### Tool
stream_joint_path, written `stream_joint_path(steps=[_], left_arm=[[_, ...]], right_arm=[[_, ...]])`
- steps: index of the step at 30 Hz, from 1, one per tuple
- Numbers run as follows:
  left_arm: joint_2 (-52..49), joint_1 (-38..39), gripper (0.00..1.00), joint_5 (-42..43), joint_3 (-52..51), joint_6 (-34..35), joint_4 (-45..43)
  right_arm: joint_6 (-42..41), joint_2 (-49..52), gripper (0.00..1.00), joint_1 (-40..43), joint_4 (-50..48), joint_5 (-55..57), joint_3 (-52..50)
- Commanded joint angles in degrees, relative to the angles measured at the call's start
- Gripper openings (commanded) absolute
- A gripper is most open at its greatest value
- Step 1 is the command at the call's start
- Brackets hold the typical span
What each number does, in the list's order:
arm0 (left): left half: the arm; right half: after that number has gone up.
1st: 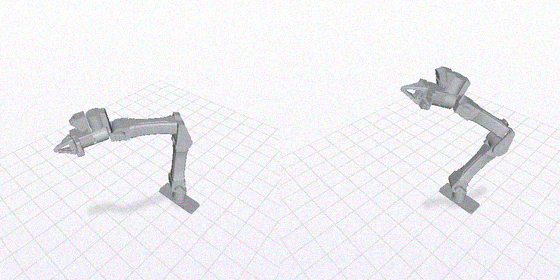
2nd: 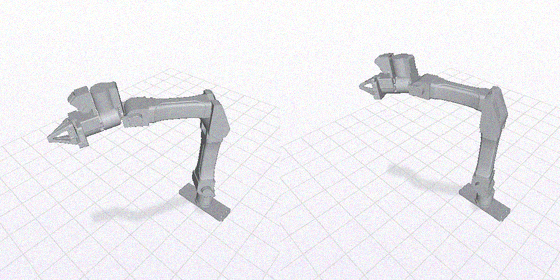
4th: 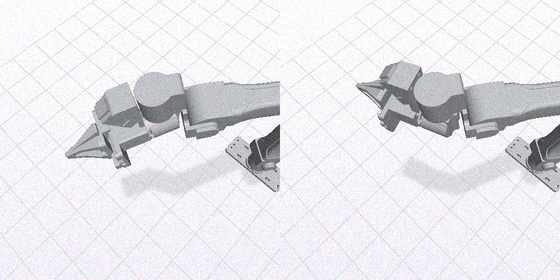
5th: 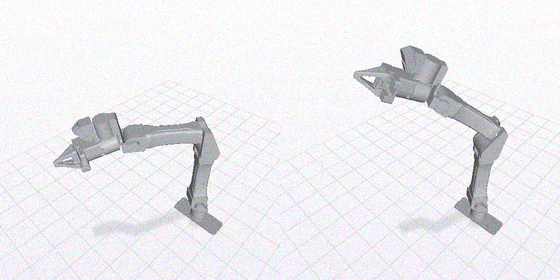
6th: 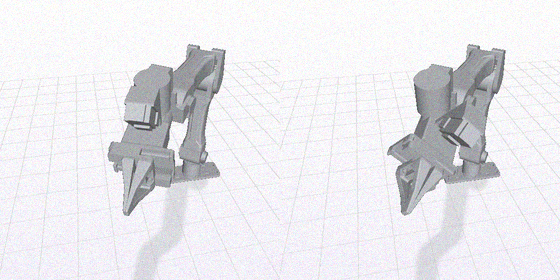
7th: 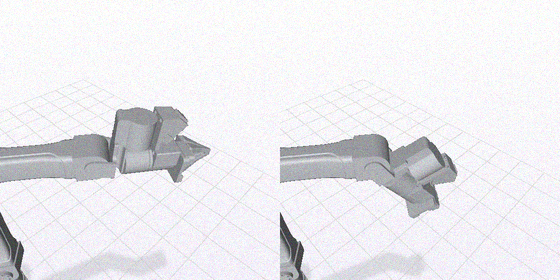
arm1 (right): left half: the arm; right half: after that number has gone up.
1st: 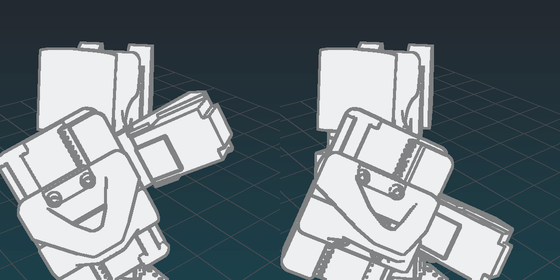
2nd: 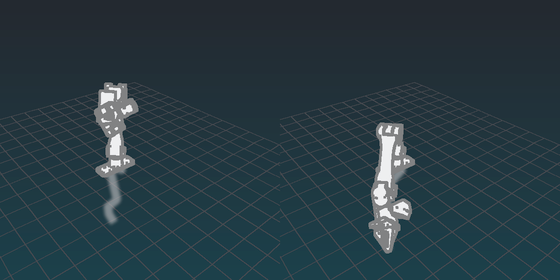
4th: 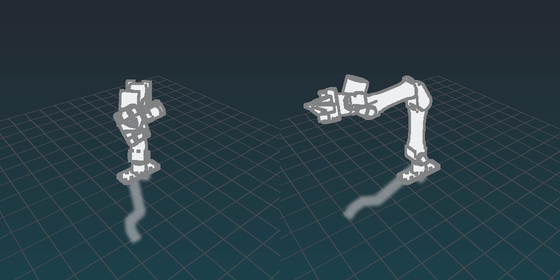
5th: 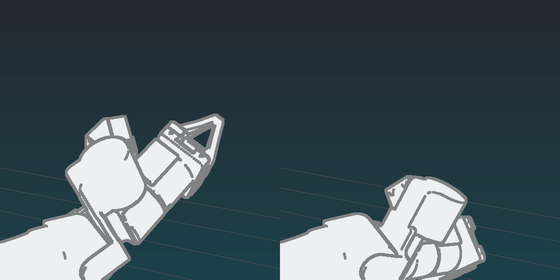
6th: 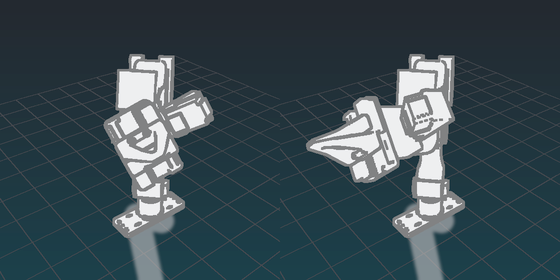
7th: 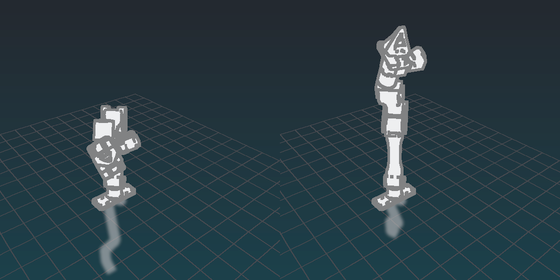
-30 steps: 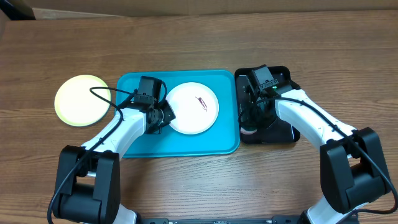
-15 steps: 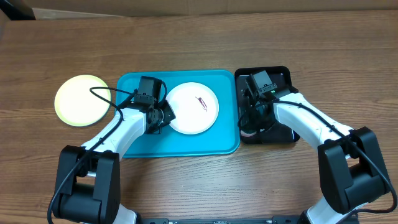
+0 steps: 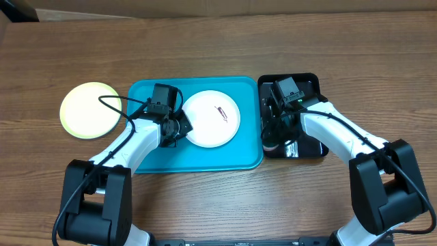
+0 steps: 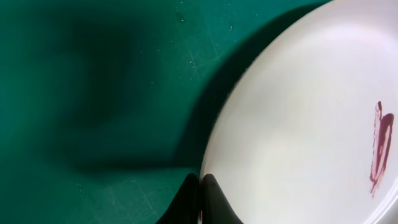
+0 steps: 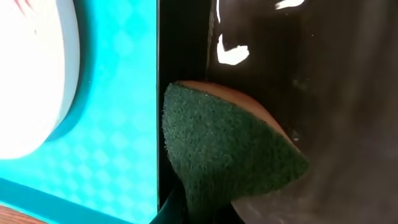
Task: Clean dirty plates on tray and stack at the side
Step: 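Carry the sponge to the white plate with the right gripper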
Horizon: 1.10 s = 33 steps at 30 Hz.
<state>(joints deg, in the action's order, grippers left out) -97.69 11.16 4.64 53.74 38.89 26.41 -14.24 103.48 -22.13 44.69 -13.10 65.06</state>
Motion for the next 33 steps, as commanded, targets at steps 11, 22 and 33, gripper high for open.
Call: stream_joint_path(steps=[11, 22, 33], left_arm=[[-1.33, 0.15, 0.04, -0.63, 0.68, 0.31, -0.04], [-1.33, 0.15, 0.04, -0.61, 0.68, 0.33, -0.02], [-1.33, 0.15, 0.04, -0.61, 0.68, 0.33, 0.07]], right_arm=[[4.61, -0.39, 0.04, 0.39, 11.89, 21.31, 13.07], [10.14, -0.37, 0.04, 0.39, 14.75, 22.01, 18.34], [9.77, -0.24, 0.04, 0.42, 3.34, 22.08, 8.92]])
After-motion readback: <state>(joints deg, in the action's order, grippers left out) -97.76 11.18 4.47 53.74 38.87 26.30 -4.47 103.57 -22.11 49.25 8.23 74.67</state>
